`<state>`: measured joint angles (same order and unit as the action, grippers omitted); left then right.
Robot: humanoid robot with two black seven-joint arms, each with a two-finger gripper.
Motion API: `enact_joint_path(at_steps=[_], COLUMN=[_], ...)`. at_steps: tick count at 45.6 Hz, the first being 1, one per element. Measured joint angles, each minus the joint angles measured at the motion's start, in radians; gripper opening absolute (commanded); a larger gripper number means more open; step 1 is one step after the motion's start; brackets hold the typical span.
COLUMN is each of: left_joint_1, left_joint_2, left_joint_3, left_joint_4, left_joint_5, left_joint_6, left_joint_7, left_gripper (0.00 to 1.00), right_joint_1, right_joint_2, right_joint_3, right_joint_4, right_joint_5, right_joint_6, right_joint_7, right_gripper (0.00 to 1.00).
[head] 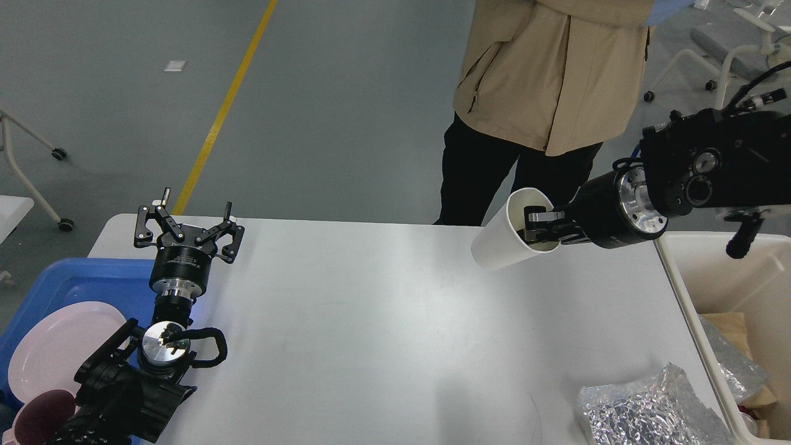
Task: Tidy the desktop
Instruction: 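Lift the paper cup with the right gripper into the white bin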
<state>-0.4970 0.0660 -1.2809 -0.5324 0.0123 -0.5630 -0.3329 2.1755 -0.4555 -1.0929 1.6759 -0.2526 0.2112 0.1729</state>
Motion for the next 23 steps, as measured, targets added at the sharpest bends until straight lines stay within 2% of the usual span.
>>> enact_joint_path(at_steps=[2, 4, 7, 10, 17, 20, 23], left_joint_1=[0.0, 0.0, 0.0, 0.001, 0.0, 0.0, 0.0], left_joint_2=[0.0, -0.001, 0.001, -0.001, 0.0, 0.0, 0.0], left_joint_3=[0.0, 0.0, 0.0, 0.0, 0.0, 0.0, 0.0], left_joint_4=[0.0, -0.001, 0.0, 0.0, 0.0, 0.0, 0.0], left_joint_5=[0.0, 0.0, 0.0, 0.0, 0.0, 0.0, 0.0], left_joint_6=[0.0, 0.0, 0.0, 0.0, 0.0, 0.0, 0.0], left_joint_7=[0.0, 0.0, 0.0, 0.0, 0.0, 0.0, 0.0], left_gripper=[1.0, 1.0, 1.0, 1.0, 1.0, 1.0, 1.0], right_joint_1=[-0.003, -0.007, -0.02, -0.058, -0.227, -0.337, -0.466], right_joint_2=[0.0, -0.003, -0.024, -0.029, -0.015, 0.0, 0.006], right_joint_3=[-0.002, -0.102, -0.254, -0.304, -0.322, -0.322, -0.311], right_joint_4=[-0.001, -0.076, -0.34, -0.608, -1.234, -1.505, -1.614], right_joint_5=[0.0, 0.001, 0.034, 0.114, 0.369, 0.432, 0.46], right_joint_6=[-0.001, -0.076, -0.187, -0.225, -0.234, -0.236, -0.24], right_joint_7=[-0.002, -0.018, -0.053, -0.082, -0.184, -0.213, -0.224], right_gripper=[0.0, 0.0, 0.0, 0.0, 0.0, 0.0, 0.0])
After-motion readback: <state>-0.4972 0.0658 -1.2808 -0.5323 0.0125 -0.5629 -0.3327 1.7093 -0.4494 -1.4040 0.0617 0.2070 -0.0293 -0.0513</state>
